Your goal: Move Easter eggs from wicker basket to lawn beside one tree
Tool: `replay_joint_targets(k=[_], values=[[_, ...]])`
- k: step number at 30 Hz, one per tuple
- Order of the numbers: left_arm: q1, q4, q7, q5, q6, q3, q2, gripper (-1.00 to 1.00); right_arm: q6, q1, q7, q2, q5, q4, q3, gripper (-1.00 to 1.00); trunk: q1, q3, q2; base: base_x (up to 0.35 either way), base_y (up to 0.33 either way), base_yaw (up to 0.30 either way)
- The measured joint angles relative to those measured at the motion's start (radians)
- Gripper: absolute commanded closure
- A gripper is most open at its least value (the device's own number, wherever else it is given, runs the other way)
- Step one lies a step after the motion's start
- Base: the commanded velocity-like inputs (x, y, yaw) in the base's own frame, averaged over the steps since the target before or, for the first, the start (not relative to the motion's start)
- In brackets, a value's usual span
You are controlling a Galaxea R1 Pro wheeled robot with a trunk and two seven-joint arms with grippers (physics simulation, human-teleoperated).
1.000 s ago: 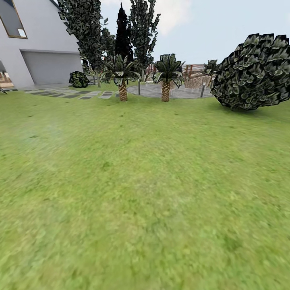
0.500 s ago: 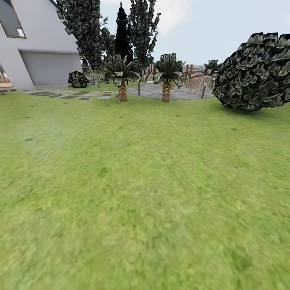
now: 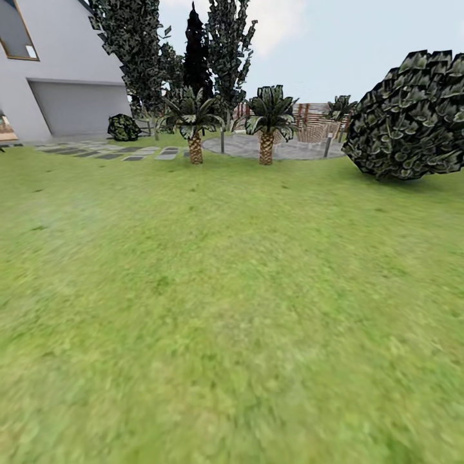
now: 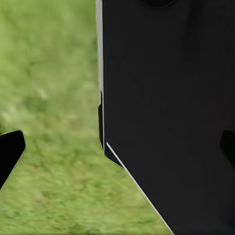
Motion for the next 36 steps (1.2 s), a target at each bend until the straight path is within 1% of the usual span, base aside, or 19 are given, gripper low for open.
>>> replay_joint_targets(k=[36], values=[[0.000, 0.002, 0.000, 0.000, 0.000, 0.000, 0.000, -1.00, 0.000, 0.000, 0.000, 0.000, 0.000, 0.000, 0.000, -1.00, 0.000, 0.000, 0.000, 0.343, 0.000, 0.000]])
